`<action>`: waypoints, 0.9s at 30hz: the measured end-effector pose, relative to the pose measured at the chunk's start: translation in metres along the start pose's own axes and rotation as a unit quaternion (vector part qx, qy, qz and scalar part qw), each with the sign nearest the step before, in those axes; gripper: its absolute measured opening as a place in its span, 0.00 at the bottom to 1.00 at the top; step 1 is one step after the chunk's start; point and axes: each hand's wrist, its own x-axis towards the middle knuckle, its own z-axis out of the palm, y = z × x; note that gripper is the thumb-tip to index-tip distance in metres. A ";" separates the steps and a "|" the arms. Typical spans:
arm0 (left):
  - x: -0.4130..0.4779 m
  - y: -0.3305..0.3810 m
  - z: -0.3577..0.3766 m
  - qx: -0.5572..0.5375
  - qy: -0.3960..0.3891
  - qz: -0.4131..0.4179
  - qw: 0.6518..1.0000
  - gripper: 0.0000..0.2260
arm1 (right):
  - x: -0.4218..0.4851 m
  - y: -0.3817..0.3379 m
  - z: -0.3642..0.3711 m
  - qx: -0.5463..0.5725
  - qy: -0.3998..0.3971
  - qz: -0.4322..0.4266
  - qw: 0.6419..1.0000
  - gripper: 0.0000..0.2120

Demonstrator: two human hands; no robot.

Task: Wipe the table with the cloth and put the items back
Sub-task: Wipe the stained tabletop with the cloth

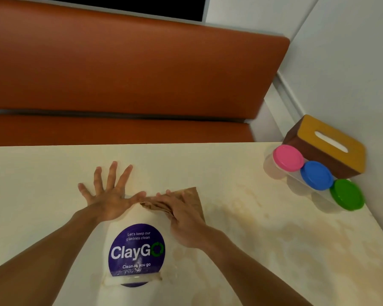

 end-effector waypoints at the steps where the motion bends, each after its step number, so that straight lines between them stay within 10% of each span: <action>1: 0.000 -0.001 0.000 0.001 -0.002 -0.001 1.000 0.44 | -0.007 -0.003 -0.009 0.016 0.021 -0.008 1.000 0.22; 7: -0.001 0.003 -0.002 0.015 0.002 -0.006 1.000 0.42 | -0.053 0.002 -0.082 0.388 0.124 -0.013 0.913 0.23; 11: -0.002 0.005 0.000 0.013 0.008 -0.006 1.000 0.43 | -0.073 0.047 -0.120 0.017 0.266 0.084 0.960 0.37; 14: -0.003 0.005 0.000 0.012 0.009 -0.006 1.000 0.43 | -0.066 0.080 -0.117 -0.221 0.225 0.225 0.922 0.35; 19: -0.001 0.006 0.000 0.010 0.016 -0.002 1.000 0.44 | -0.042 0.088 -0.062 -0.209 0.164 0.371 0.890 0.36; 27: 0.001 0.003 0.003 0.006 0.013 0.002 1.000 0.44 | 0.004 0.032 -0.009 -0.147 0.167 0.283 0.933 0.38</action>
